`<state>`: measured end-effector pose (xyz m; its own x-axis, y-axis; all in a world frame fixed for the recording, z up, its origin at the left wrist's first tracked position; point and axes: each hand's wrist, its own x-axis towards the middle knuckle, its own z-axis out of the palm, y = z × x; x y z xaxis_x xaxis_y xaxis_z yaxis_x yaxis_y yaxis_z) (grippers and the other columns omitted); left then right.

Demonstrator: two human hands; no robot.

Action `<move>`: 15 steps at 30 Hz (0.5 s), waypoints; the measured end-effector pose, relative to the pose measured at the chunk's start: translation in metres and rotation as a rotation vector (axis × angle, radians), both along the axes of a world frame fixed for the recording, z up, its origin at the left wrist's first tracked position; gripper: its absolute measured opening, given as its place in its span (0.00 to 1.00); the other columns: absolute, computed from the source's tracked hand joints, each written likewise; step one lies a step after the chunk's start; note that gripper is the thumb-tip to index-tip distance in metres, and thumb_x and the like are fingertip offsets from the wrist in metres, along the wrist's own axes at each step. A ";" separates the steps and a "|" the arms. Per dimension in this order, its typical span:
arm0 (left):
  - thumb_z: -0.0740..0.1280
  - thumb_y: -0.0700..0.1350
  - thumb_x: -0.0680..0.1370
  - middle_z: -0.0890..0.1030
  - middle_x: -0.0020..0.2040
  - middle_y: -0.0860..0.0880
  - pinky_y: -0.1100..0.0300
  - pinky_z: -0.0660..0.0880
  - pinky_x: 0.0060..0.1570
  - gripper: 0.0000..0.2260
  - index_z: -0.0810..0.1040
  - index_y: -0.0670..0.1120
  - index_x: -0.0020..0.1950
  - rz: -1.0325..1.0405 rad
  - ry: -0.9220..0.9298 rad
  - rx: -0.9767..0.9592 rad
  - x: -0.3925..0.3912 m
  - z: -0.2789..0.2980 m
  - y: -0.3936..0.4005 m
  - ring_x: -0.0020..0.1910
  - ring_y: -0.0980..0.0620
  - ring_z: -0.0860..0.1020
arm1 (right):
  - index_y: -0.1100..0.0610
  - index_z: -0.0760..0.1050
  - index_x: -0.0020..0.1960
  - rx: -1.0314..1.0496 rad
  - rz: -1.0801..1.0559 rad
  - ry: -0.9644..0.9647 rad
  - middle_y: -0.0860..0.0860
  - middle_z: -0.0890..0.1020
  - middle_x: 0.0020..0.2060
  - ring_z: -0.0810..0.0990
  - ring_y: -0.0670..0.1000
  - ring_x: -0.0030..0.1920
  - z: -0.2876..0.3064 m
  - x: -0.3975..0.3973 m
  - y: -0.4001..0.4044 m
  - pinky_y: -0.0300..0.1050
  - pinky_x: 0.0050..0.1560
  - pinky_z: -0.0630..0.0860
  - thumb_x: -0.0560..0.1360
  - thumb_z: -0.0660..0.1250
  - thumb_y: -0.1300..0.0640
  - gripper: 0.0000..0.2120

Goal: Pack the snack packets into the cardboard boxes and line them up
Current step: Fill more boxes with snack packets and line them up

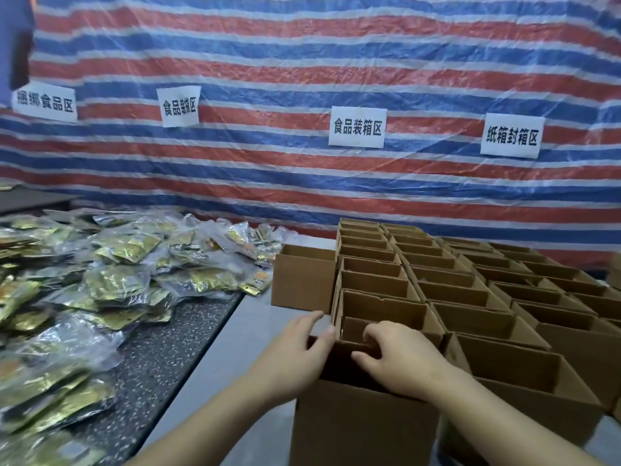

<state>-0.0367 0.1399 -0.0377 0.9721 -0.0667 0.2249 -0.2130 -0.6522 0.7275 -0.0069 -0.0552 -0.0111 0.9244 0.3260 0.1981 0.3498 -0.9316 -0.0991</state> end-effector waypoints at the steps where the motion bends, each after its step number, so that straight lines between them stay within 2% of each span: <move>1: 0.51 0.68 0.77 0.68 0.73 0.58 0.61 0.62 0.65 0.29 0.64 0.58 0.75 0.026 -0.005 -0.032 0.008 0.005 0.012 0.71 0.57 0.66 | 0.43 0.75 0.53 0.015 -0.012 -0.010 0.42 0.77 0.43 0.77 0.42 0.42 0.005 0.004 0.000 0.34 0.40 0.74 0.77 0.64 0.36 0.12; 3: 0.54 0.64 0.78 0.73 0.68 0.55 0.55 0.70 0.63 0.26 0.69 0.54 0.71 0.117 0.008 -0.032 0.037 0.012 0.039 0.65 0.53 0.73 | 0.42 0.75 0.51 0.037 -0.035 -0.027 0.41 0.75 0.42 0.76 0.42 0.40 0.016 0.015 0.002 0.34 0.39 0.76 0.77 0.63 0.35 0.13; 5: 0.57 0.55 0.81 0.78 0.62 0.48 0.53 0.74 0.56 0.17 0.73 0.47 0.65 0.231 0.010 0.070 0.082 0.016 0.063 0.56 0.49 0.77 | 0.44 0.77 0.51 0.025 -0.046 -0.065 0.42 0.75 0.42 0.76 0.42 0.41 0.029 0.037 0.010 0.39 0.43 0.79 0.78 0.63 0.37 0.12; 7: 0.58 0.50 0.82 0.80 0.57 0.44 0.54 0.75 0.47 0.13 0.74 0.44 0.59 0.312 0.016 0.204 0.133 0.009 0.082 0.49 0.47 0.77 | 0.46 0.77 0.54 0.032 -0.028 -0.097 0.43 0.75 0.44 0.76 0.43 0.44 0.040 0.065 0.024 0.43 0.47 0.80 0.79 0.63 0.39 0.12; 9: 0.58 0.49 0.81 0.80 0.55 0.42 0.55 0.70 0.40 0.09 0.72 0.45 0.54 0.340 0.046 0.342 0.181 -0.010 0.099 0.45 0.46 0.76 | 0.47 0.78 0.56 0.053 0.010 -0.111 0.44 0.76 0.46 0.76 0.45 0.47 0.047 0.097 0.038 0.45 0.50 0.80 0.80 0.63 0.41 0.12; 13: 0.59 0.47 0.77 0.77 0.60 0.43 0.54 0.72 0.48 0.12 0.71 0.46 0.59 0.356 0.149 0.594 0.267 -0.058 0.120 0.56 0.43 0.76 | 0.48 0.78 0.58 0.090 0.110 -0.094 0.45 0.77 0.49 0.77 0.45 0.49 0.051 0.148 0.055 0.43 0.50 0.79 0.80 0.63 0.42 0.13; 15: 0.61 0.49 0.77 0.76 0.61 0.44 0.54 0.73 0.52 0.14 0.72 0.46 0.61 0.362 0.169 0.669 0.297 -0.075 0.128 0.59 0.44 0.76 | 0.48 0.77 0.58 0.086 0.174 -0.071 0.45 0.77 0.50 0.77 0.45 0.50 0.054 0.162 0.061 0.43 0.51 0.78 0.80 0.62 0.42 0.12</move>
<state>0.2603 0.2677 -0.1128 0.9768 0.1918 0.0958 0.1752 -0.9717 0.1586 0.1549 0.0054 0.0427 0.8385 0.4582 0.2949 0.5133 -0.8458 -0.1454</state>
